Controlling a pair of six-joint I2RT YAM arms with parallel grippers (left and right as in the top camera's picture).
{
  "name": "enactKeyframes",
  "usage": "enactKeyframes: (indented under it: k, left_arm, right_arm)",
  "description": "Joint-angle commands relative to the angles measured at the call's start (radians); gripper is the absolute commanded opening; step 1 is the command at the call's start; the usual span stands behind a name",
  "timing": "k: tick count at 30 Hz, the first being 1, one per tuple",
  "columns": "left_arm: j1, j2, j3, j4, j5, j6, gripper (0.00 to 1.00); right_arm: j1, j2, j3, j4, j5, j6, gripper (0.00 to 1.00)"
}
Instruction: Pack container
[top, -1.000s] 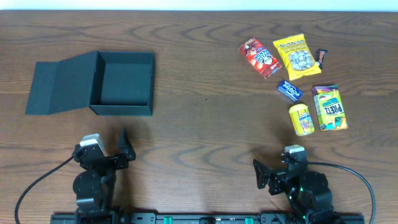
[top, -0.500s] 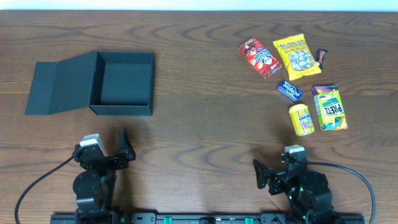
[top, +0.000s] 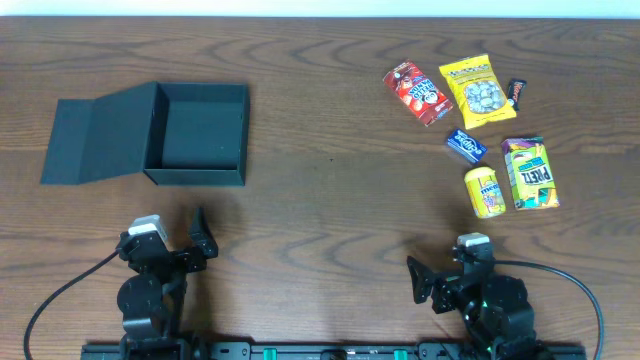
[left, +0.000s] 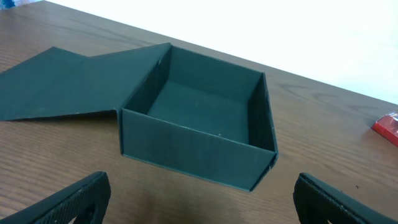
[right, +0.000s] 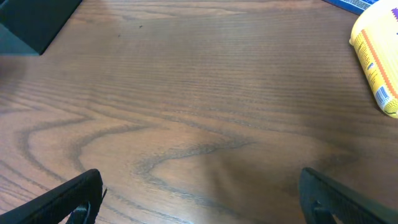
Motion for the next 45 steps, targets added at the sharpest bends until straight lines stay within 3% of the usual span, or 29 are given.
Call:
enactKeyframes:
  k: [1, 24, 32, 37, 45]
  left_arm:
    - [-0.005, -0.008, -0.027, -0.004, 0.002, 0.018, 0.95]
    - [-0.005, -0.008, -0.027, -0.003, 0.005, 0.016, 0.95]
    - [-0.005, -0.008, -0.027, 0.035, 0.182, -0.149, 0.95]
    - [-0.005, -0.006, -0.016, 0.120, 0.101, -0.276, 0.95]
    - [-0.005, 0.146, 0.143, 0.162, -0.027, -0.275, 0.96]
  right_arm:
    - [0.009, -0.007, -0.010, 0.001, 0.014, -0.013, 0.99]
    - [0.009, -0.007, -0.010, 0.001, 0.013, -0.013, 0.99]
    - [0.009, -0.007, -0.010, 0.001, 0.014, -0.013, 0.99]
    - [0.009, -0.007, -0.010, 0.001, 0.013, -0.013, 0.99]
    - [0.009, -0.007, -0.010, 0.001, 0.013, -0.013, 0.99]
